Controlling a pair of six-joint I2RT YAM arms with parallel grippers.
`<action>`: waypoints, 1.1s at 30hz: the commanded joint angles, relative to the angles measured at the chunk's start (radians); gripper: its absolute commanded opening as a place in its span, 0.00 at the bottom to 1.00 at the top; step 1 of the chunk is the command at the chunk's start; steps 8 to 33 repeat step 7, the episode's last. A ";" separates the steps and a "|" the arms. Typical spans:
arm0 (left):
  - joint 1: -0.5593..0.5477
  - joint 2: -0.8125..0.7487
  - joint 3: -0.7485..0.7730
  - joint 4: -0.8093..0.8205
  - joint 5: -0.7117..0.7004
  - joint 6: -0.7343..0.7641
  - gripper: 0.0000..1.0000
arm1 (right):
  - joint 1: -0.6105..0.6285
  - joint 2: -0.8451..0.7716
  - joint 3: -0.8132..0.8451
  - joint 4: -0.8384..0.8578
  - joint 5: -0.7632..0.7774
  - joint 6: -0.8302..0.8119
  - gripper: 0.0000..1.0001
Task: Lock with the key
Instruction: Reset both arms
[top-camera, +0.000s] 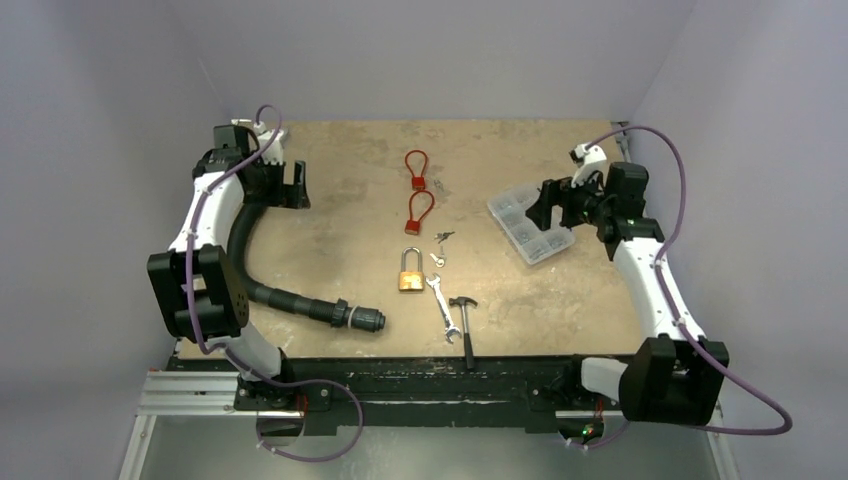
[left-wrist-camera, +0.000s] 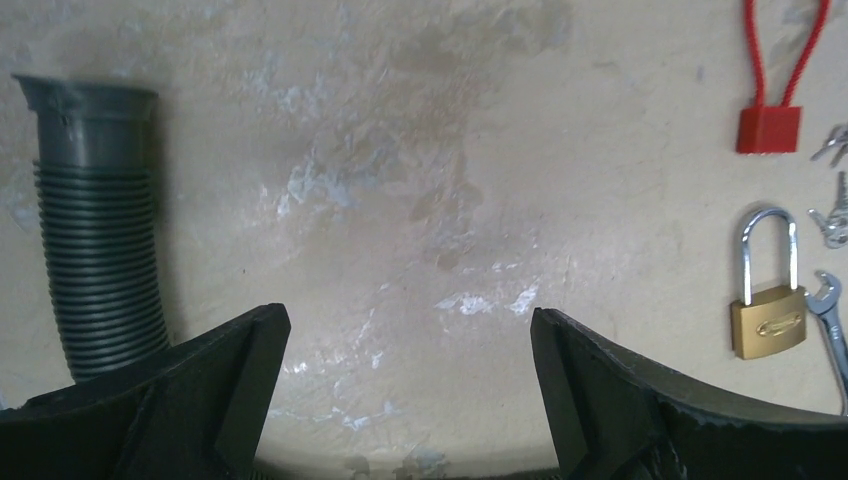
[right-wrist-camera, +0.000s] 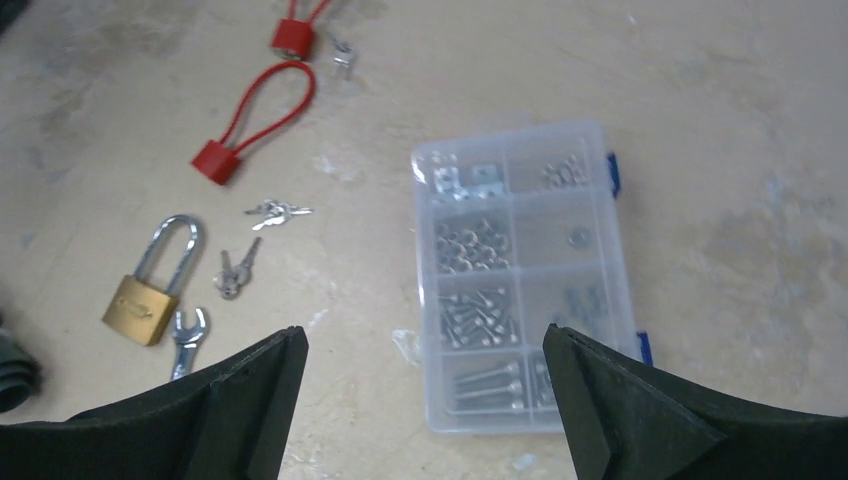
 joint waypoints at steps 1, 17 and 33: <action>0.008 -0.014 -0.052 0.023 -0.055 -0.004 1.00 | -0.062 0.014 -0.043 0.023 0.018 0.037 0.99; 0.008 -0.053 -0.087 0.074 -0.064 -0.039 1.00 | -0.066 0.017 -0.058 0.038 0.011 0.046 0.99; 0.008 -0.053 -0.087 0.074 -0.064 -0.039 1.00 | -0.066 0.017 -0.058 0.038 0.011 0.046 0.99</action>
